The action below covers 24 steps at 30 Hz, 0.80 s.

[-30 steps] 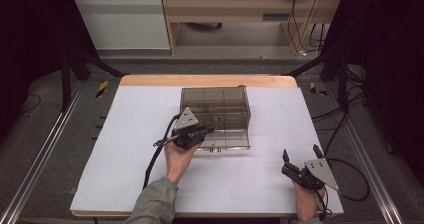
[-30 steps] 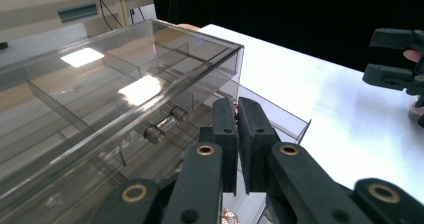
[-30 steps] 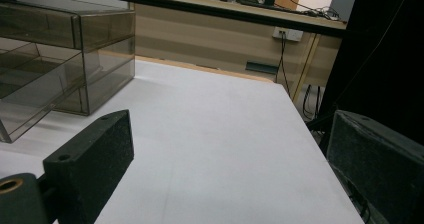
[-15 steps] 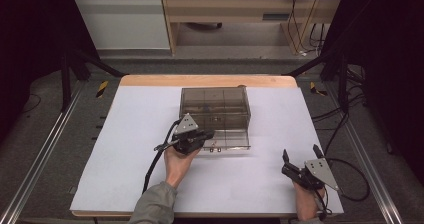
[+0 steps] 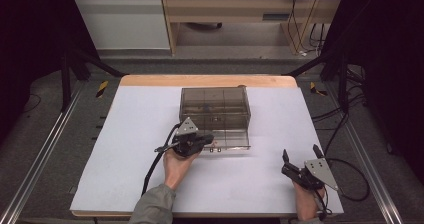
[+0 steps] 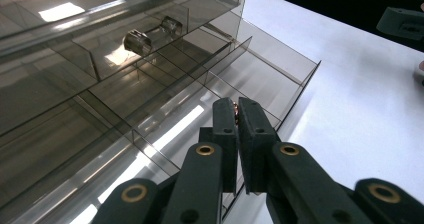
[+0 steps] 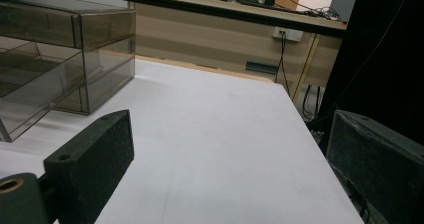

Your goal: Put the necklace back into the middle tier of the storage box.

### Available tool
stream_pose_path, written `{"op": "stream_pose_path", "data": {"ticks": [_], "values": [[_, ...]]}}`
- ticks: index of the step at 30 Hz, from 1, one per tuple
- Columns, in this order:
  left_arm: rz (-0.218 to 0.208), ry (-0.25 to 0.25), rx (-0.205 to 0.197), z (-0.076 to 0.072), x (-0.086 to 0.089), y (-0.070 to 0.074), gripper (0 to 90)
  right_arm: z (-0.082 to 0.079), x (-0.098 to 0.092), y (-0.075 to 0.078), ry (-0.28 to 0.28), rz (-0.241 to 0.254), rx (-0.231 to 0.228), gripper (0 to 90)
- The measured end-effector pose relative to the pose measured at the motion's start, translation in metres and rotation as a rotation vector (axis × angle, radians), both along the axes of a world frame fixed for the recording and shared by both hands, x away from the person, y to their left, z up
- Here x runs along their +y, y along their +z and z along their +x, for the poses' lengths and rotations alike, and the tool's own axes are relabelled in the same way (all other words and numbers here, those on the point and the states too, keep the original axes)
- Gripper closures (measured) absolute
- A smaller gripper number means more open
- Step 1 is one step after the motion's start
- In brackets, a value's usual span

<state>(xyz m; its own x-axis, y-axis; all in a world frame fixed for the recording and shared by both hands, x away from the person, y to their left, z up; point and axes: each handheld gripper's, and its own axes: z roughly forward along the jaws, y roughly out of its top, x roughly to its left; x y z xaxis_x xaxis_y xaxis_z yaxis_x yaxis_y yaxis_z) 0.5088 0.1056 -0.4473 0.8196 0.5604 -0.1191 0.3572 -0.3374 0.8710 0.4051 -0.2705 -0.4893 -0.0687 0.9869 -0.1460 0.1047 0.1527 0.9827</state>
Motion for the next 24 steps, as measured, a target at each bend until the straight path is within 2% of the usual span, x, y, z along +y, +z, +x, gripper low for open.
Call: {"op": "stream_pose_path", "data": {"ticks": [6, 13, 20, 24], "values": [[0.013, 0.003, 0.028, 0.0034, -0.0019, -0.0045, 85.8, 0.0000, 0.0000, 0.0000, 0.000, 0.002, 0.001, 5.3], [0.025, 0.007, 0.041, 0.0054, -0.0027, -0.0064, 85.8, 0.0001, 0.0000, 0.0000, 0.000, 0.001, 0.001, 5.3], [0.078, -0.006, 0.047, 0.0064, -0.0074, -0.0071, 85.7, 0.0000, 0.0002, 0.0001, -0.001, 0.000, 0.004, 5.3], [0.089, -0.010, 0.046, 0.0071, -0.0086, -0.0071, 85.6, 0.0000, 0.0001, 0.0001, -0.001, 0.000, 0.004, 5.3]]}}
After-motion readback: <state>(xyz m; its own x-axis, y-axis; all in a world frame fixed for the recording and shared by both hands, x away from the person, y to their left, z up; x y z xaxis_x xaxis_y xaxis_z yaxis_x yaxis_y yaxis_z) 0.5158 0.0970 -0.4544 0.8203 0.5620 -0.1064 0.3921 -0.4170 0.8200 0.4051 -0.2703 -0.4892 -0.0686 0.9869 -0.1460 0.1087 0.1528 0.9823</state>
